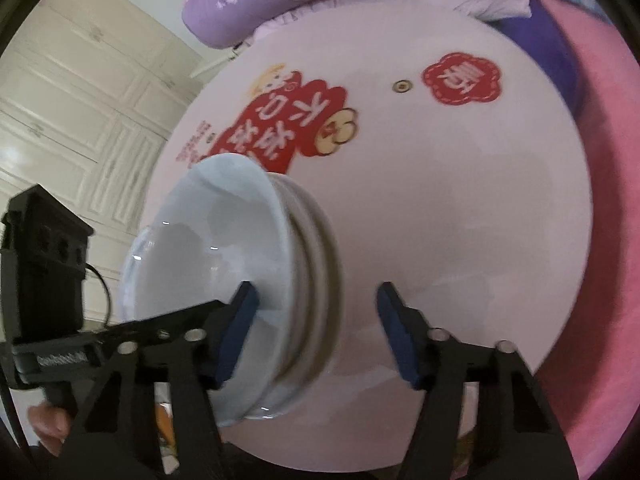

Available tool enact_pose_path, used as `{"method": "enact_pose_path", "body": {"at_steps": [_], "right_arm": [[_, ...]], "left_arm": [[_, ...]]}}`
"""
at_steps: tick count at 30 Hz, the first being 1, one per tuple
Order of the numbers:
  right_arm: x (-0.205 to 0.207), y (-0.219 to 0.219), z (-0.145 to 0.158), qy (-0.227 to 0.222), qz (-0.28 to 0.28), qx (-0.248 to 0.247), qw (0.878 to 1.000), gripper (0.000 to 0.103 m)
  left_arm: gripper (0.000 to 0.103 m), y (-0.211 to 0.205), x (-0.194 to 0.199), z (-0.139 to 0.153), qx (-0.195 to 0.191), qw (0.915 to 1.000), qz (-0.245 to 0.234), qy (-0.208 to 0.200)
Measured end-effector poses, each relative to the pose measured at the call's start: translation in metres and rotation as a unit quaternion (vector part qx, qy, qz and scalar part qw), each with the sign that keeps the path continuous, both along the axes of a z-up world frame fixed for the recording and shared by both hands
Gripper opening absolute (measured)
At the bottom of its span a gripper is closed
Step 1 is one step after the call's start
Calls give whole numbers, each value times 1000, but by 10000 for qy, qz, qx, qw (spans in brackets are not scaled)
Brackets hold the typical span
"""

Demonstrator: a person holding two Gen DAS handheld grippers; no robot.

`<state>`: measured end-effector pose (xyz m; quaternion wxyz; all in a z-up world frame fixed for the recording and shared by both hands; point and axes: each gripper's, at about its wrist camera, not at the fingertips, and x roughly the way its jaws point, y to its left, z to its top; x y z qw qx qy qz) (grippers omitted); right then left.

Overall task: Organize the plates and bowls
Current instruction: 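Close both tools on the rim of the bowl stack, then lift the bowl stack with both tools and carry it over the plate stack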

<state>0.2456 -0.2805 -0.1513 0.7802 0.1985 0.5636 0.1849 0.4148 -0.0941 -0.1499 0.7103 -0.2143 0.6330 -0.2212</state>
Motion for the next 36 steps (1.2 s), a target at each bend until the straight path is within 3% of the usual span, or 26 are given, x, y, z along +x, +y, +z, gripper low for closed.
{"method": "enact_pose_path", "body": {"at_steps": [22,30,36], "right_arm": [[-9,8,11,-125,-244,-154,9995,47],[-6,17,30,-302,-196,-116,9993,47],[1,43,52,-466,47,-103,9988,47]], "left_arm": [[38,12,-3,5,21,10000,78,-29],[38,22,-3,26,7,9997,120,-206],[38,53,-1,50,9,9993,251,-292]]}}
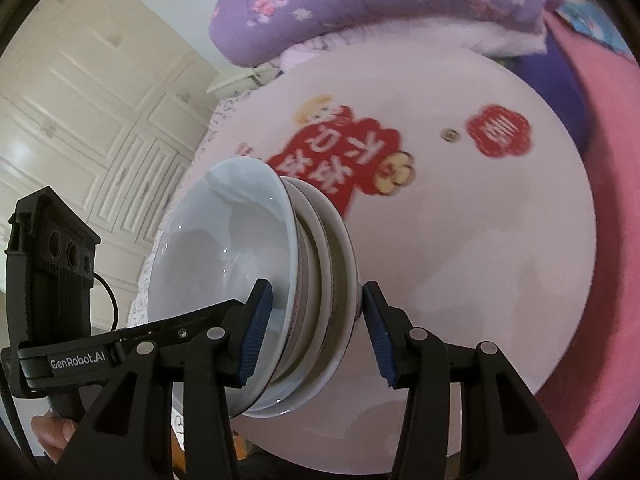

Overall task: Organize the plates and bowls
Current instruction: 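Lift the bowl stack with both tools and carry it over the plate stack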

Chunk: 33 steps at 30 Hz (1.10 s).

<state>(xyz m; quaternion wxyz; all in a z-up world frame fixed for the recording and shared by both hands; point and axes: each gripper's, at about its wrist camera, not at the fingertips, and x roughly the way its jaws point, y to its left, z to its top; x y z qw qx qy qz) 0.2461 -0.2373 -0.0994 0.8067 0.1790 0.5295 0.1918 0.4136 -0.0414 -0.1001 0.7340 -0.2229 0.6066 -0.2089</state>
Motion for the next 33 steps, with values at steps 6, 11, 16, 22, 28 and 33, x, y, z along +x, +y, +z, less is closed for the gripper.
{"method": "enact_pose_path", "body": {"at_steps": [6,11,16,22,28,33], "right_arm": [[8,38,13,-91,337,84,9994,47],[11,73,19,-119,657,130,9977,47],[10,105,27,-171,943,153,9953,47],[4,135,31,-177,1248,153,9919,47],[0,149,16,-5,1398,154,9901,47],[-5,152,1,148,1437,90,9895,47]], "left_arm": [[38,47,-7,23,88,9994,315,-117],[38,85,-19,39,137,9980,595,-138],[38,120,-34,56,162,9964,817,-177],[39,153,-55,71,192,9945,1010,-182],[39,170,-76,66,219,9934,1128,-14],[39,170,-80,56,214,9929,1155,159]]}}
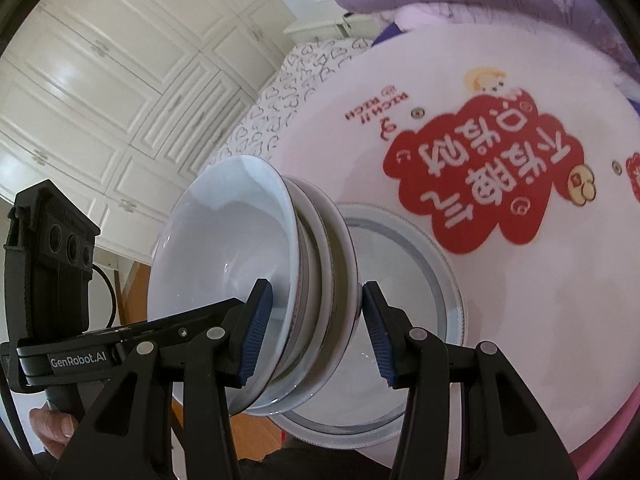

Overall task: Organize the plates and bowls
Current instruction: 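Lift the bowl stack with both tools and carry it over the plate stack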

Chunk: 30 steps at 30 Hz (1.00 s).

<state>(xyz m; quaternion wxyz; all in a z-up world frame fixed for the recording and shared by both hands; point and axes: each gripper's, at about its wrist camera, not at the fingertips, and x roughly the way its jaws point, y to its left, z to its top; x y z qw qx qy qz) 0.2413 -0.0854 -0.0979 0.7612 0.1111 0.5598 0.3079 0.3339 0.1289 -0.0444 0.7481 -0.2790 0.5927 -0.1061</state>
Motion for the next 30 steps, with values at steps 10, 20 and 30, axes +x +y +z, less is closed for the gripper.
{"method": "enact_pose_path", "body": {"at_steps": [10,20,30], "right_arm": [[-5,-6,-18,182,-12,-77,9998,47],[-6,-8,-30,321,-1,-94,9994,47],[-5,-12,-30,257,-137,-39,9996,70]], "left_arm": [[39,-18,14,-22,-13,9998,-2,190],[40,-24,22,-41,72,9997,-6,224],[65,-22,9,-32,367,9991,-51,-187]]}}
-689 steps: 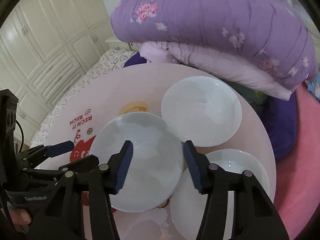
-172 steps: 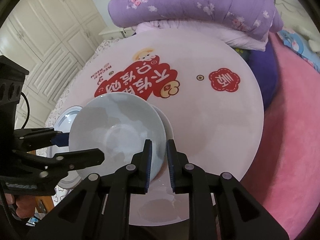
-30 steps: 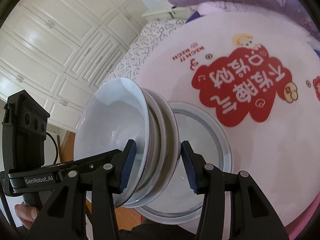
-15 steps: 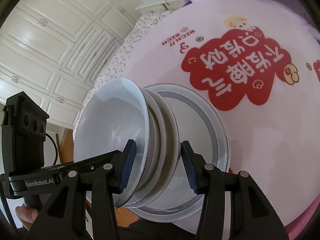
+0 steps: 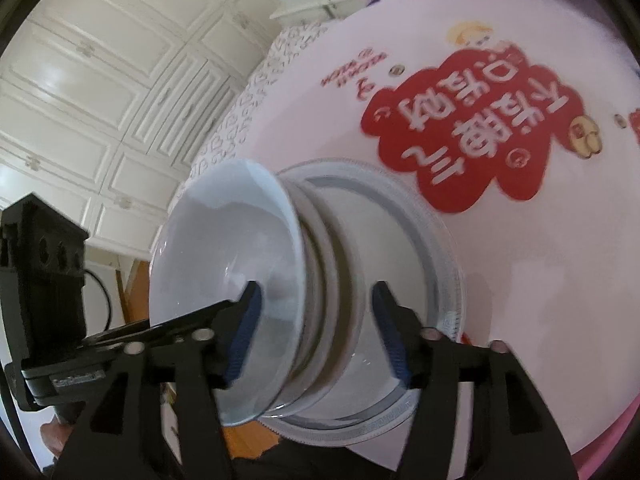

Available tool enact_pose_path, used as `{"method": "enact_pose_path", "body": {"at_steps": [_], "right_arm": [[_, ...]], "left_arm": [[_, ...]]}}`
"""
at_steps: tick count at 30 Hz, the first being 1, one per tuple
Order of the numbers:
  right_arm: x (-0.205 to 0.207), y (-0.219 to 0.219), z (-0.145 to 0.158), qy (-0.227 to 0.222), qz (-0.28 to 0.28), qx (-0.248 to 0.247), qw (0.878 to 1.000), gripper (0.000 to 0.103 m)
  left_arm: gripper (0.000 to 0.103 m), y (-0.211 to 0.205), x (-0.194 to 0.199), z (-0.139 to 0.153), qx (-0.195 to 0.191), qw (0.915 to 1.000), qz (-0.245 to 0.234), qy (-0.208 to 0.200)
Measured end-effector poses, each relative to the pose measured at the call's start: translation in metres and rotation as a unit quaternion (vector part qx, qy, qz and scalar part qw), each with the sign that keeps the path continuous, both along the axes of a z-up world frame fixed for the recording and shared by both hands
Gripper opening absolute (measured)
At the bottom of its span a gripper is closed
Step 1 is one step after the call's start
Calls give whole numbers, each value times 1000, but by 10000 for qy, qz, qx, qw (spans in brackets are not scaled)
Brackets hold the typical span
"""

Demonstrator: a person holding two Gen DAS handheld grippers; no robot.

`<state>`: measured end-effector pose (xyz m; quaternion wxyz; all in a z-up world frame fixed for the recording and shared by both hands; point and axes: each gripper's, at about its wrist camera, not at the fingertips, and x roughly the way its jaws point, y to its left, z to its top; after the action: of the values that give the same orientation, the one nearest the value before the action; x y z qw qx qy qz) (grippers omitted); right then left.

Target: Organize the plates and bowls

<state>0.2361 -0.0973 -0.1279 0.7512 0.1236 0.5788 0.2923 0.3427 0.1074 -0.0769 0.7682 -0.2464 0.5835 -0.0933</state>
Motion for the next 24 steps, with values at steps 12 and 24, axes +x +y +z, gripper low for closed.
{"method": "enact_pose_path", "body": {"at_steps": [12,24], "right_arm": [[-9,-32,41,-830,-485,63,9953,103],[-86,-77,99,-2017,-877,-149,9754,103]], "left_arm": [[102,18,-41,33,518,9933,536,-883],[102,-28,-172,100,1624,9445,700,-2768]]}}
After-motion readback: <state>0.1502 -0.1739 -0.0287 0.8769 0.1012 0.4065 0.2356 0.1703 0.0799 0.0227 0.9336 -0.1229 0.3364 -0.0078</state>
